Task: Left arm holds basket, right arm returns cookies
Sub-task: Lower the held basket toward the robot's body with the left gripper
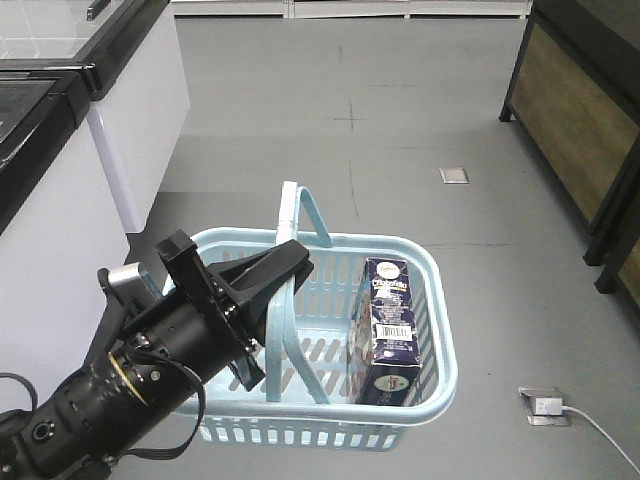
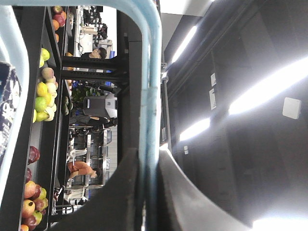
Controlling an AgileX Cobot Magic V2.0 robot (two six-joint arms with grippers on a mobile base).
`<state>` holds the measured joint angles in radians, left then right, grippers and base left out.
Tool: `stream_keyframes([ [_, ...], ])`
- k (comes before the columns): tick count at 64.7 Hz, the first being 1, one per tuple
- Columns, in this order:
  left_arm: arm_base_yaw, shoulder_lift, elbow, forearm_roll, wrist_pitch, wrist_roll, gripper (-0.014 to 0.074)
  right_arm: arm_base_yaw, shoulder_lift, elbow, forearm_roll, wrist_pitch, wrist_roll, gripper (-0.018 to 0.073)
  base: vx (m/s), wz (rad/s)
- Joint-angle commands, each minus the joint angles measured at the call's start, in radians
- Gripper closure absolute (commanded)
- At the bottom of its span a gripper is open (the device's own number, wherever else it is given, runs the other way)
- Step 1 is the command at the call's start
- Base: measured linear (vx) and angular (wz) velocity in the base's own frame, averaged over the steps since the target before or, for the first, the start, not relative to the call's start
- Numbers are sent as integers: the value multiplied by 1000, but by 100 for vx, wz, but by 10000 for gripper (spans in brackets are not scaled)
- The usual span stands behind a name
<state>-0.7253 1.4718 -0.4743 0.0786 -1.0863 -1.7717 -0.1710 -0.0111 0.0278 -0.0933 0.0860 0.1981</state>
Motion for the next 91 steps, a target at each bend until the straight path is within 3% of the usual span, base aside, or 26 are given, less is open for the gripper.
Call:
stream_keyframes([
  [1, -2, -41, -27, -8, -287, -1, 599, -4, 11, 18, -3, -71, -14, 568, 0, 0],
  [91, -2, -41, -27, 0, -287, -1, 599, -4, 11, 18, -3, -71, -14, 568, 3, -1],
])
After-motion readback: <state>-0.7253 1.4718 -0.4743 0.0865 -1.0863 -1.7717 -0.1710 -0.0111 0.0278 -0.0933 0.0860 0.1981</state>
